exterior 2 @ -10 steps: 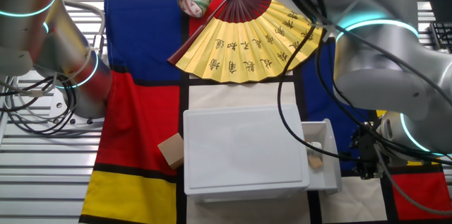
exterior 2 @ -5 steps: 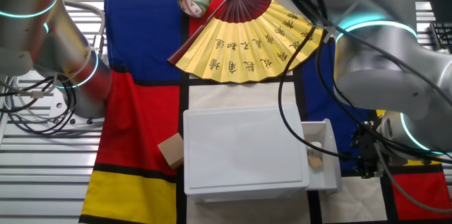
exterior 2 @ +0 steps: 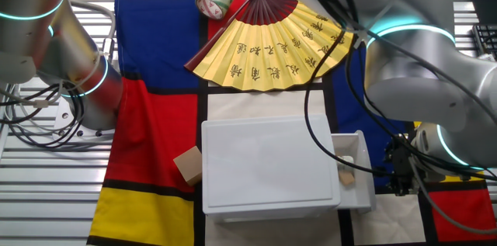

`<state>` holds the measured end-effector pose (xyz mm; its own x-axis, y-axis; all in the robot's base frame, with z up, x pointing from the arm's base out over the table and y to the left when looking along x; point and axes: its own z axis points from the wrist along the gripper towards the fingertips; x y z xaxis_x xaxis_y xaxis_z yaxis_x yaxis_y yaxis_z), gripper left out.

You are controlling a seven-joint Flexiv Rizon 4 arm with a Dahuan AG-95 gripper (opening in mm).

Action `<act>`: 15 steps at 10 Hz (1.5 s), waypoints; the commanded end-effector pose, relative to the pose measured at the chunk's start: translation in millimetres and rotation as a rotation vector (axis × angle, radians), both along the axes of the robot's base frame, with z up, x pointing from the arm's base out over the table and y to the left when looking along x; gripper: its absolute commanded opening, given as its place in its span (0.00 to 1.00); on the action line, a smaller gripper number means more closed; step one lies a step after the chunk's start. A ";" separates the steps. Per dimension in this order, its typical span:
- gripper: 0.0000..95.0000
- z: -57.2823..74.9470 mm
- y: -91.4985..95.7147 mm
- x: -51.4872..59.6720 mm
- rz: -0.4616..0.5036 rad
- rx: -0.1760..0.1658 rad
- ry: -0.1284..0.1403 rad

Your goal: Grasp the handle and close the drawer

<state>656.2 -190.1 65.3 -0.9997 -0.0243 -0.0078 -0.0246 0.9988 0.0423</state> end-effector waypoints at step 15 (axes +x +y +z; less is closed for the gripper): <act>0.00 -2.3 3.2 -7.8 -0.011 0.005 0.014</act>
